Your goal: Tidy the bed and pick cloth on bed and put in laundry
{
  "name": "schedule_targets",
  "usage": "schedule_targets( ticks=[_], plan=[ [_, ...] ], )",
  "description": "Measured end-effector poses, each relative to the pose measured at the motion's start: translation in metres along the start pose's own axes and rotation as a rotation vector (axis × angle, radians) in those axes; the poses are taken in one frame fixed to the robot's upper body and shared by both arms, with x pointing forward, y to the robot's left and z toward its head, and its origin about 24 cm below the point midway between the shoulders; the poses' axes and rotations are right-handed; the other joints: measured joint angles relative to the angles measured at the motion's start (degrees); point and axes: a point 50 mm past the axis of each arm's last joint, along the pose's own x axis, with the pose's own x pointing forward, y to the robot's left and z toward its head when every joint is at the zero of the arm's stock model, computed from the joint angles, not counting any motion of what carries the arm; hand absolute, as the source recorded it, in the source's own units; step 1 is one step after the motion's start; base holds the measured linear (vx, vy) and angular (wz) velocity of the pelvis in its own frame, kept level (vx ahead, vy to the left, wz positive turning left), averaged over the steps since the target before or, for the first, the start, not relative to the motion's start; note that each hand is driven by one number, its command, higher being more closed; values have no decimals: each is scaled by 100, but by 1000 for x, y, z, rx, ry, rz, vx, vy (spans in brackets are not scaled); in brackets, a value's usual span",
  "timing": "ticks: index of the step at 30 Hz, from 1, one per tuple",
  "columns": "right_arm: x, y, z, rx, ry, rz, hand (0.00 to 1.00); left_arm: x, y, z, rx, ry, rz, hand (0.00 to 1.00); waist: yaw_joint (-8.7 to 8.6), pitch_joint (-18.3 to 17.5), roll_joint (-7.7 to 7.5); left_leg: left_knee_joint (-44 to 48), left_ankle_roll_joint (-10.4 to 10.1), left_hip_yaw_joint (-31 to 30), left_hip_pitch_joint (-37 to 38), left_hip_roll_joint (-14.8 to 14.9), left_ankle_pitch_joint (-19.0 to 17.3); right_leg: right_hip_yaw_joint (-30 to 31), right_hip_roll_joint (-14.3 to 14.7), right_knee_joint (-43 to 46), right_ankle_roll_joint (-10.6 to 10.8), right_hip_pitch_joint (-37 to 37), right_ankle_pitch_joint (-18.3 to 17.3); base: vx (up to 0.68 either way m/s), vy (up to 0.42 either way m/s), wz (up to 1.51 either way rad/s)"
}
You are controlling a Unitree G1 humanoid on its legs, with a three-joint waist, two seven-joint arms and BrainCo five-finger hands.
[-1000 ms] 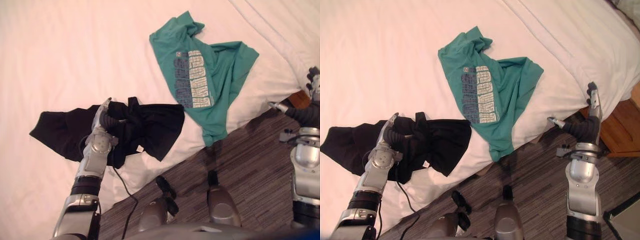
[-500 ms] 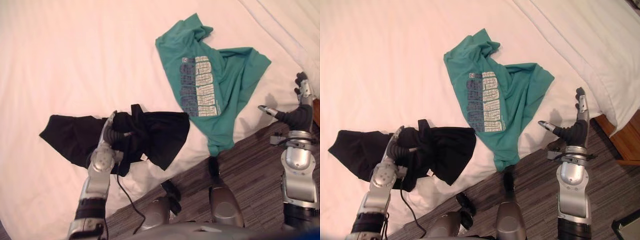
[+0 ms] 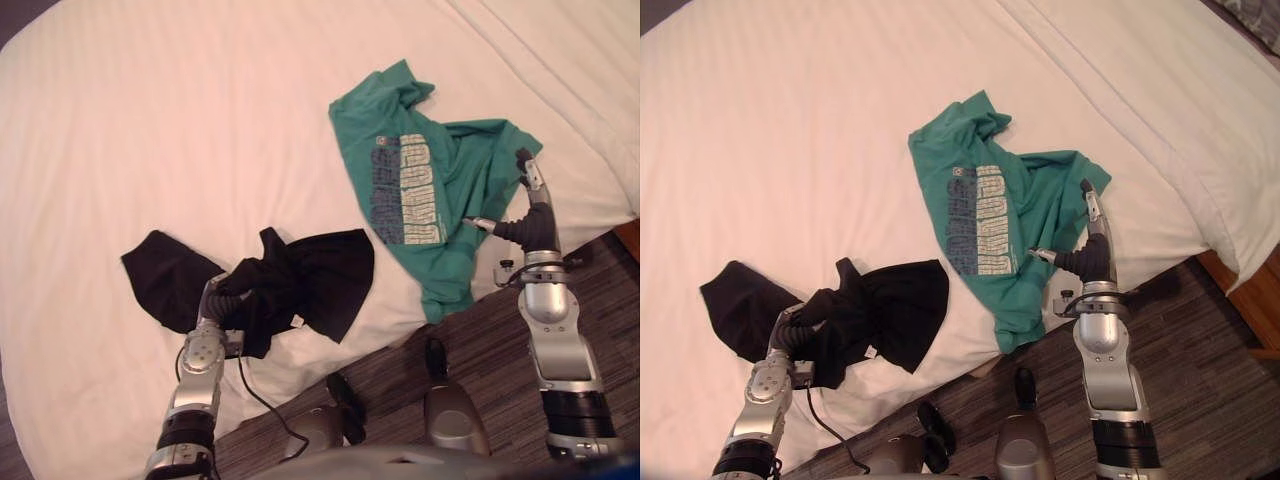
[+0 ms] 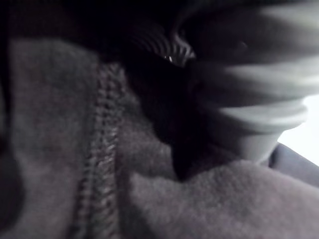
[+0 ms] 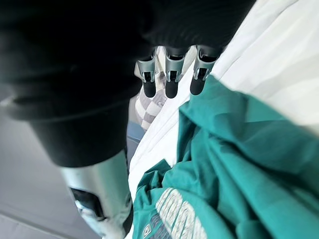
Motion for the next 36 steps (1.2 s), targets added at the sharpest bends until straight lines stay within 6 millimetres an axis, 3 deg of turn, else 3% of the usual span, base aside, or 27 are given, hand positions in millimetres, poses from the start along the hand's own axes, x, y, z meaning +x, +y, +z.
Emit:
schedule_targets(
  ticks=[9, 13, 20, 22, 25, 31, 34, 35, 36],
  plan=[
    [21, 4, 3, -239, -59, 54, 0, 6, -3, 1, -46, 16, 4, 100, 26, -41, -120, -287, 0, -344, -28, -74, 0, -288, -3, 1, 3, 7, 0, -83, 20, 15],
    [37, 8, 8, -382, -119, 111, 0, 5, -5, 0, -50, 18, -2, 100, 165, -17, -160, -295, 0, -472, -111, -86, 0, -318, 14, 25, 8, -56, 6, -86, -5, 7],
    [87, 7, 17, -722, -210, 235, 0, 4, -6, 2, -39, -17, -26, 100, 373, -16, -111, -398, 107, -768, -521, -152, 201, -436, -64, 345, 2, -556, 4, -66, 12, 14],
    [96, 2, 17, -783, -206, 238, 0, 4, -7, 4, -38, -32, -35, 100, 504, 37, -72, -396, 109, -779, -572, -152, 211, -427, -73, 416, -16, -659, -11, -39, -2, -6],
    [107, 2, 17, -843, -202, 253, 0, -2, -5, 3, -7, -52, -38, 100, 549, 111, 8, -402, 124, -786, -757, -167, 277, -434, -110, 598, -9, -927, -75, -11, 0, -1],
    [128, -3, 10, -915, -123, 268, 0, -14, -4, -12, -10, -17, -30, 100, 710, 272, 39, -402, 127, -755, -1111, -163, 652, -542, -207, 843, -89, -1304, -207, 5, -50, 12],
    [135, -5, 10, -939, -105, 271, 0, -26, -3, -31, -7, 54, -28, 100, 768, 384, 0, -388, 105, -648, -1122, -141, 752, -570, -210, 976, -134, -1363, -298, 5, -37, 2],
    [136, -3, 10, -943, -111, 278, 100, -34, -6, -49, -10, 130, -36, 100, 768, 388, -6, -388, 108, -579, -1146, -132, 756, -582, -211, 1065, -140, -1422, -362, -1, -9, 4],
    [136, 0, 9, -936, -109, 281, 100, -42, -10, -69, -4, 239, -55, 100, 767, 399, -24, -390, 108, -522, -1156, -118, 757, -595, -212, 1156, -158, -1465, -421, -7, -6, 4]
  ],
)
